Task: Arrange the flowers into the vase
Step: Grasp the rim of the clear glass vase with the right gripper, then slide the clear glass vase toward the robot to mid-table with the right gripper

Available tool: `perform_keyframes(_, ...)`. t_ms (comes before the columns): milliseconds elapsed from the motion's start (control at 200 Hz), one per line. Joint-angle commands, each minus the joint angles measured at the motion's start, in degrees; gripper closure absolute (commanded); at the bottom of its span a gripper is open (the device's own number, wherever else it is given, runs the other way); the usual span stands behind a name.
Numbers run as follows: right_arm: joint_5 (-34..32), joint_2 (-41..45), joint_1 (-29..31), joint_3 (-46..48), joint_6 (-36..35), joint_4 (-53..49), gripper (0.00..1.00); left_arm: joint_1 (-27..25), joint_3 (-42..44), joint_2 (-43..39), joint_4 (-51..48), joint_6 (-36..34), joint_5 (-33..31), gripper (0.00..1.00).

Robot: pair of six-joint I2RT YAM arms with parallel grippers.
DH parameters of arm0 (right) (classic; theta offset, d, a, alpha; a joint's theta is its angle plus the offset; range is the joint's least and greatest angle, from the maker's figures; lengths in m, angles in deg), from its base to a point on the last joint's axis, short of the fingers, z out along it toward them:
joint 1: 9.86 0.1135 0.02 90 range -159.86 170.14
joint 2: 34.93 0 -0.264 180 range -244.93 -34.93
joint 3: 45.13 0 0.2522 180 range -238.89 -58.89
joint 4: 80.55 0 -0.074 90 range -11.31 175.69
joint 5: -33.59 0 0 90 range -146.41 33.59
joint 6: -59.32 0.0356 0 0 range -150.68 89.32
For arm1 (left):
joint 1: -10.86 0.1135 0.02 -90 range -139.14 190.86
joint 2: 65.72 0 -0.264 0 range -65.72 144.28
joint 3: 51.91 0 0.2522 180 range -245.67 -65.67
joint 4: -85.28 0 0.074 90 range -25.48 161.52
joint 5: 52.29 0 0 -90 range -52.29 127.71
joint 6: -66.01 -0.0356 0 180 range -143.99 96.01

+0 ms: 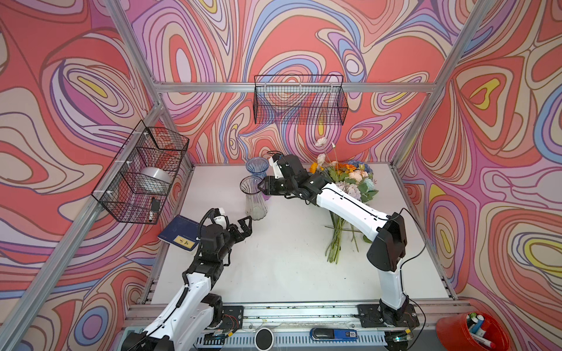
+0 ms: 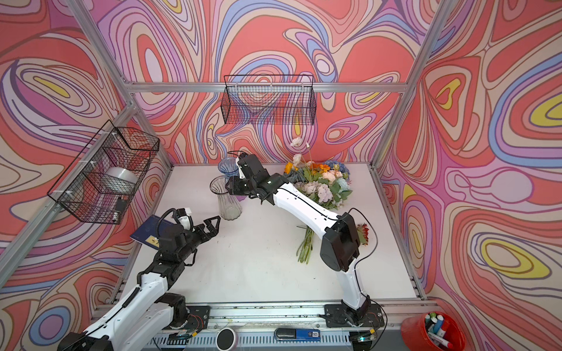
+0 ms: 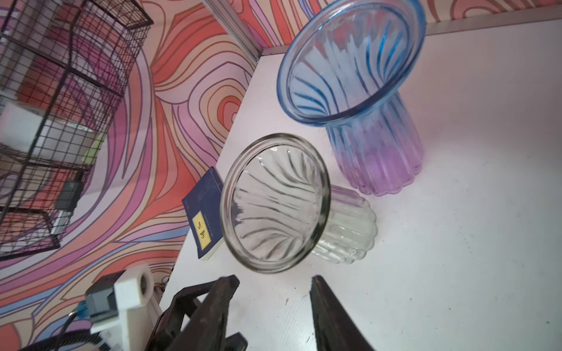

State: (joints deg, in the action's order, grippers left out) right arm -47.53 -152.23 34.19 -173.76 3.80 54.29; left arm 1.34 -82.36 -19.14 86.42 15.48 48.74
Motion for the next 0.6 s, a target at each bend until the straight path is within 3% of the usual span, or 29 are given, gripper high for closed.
perform_keyframes(0, -4.17, -1.31, -0.19, -2.72, 0.69, -1.85, 0.56, -0.39, 1.37, -2.19, 0.87, 1.06, 1.68, 0.00)
perform_keyframes(596, -3.64, -8.79, -0.19, -8.90, 3.57, -3.61, 0.67, -0.42, -0.89, -4.00, -1.77, -2.00, 4.18, 0.00)
